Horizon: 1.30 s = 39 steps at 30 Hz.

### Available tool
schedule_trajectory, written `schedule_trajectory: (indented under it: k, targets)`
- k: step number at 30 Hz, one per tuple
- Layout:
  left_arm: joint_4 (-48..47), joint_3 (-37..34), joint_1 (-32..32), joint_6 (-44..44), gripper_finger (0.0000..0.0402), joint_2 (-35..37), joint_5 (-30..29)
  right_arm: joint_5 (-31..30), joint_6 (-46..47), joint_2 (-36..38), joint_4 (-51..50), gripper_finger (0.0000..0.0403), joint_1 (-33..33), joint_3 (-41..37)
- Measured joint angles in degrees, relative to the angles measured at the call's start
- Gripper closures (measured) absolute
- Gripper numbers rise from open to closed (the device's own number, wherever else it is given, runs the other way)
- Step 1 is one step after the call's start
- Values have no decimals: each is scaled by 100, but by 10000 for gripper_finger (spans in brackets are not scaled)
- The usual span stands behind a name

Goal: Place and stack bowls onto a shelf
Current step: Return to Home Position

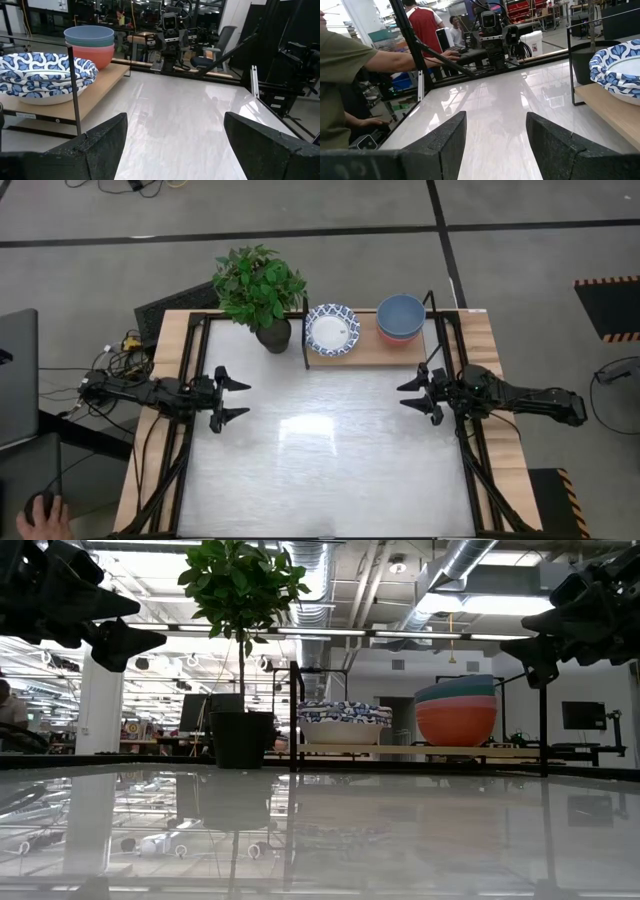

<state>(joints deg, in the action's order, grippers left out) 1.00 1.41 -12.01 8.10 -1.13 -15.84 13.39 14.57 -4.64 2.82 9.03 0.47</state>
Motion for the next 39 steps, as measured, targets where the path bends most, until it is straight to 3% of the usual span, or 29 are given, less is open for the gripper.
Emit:
schedule_trajectory:
  k: [39]
  targets:
    - [10, 4, 0, 94, 84, -125, -94, 0, 1, 2, 1, 172, -1, 0]
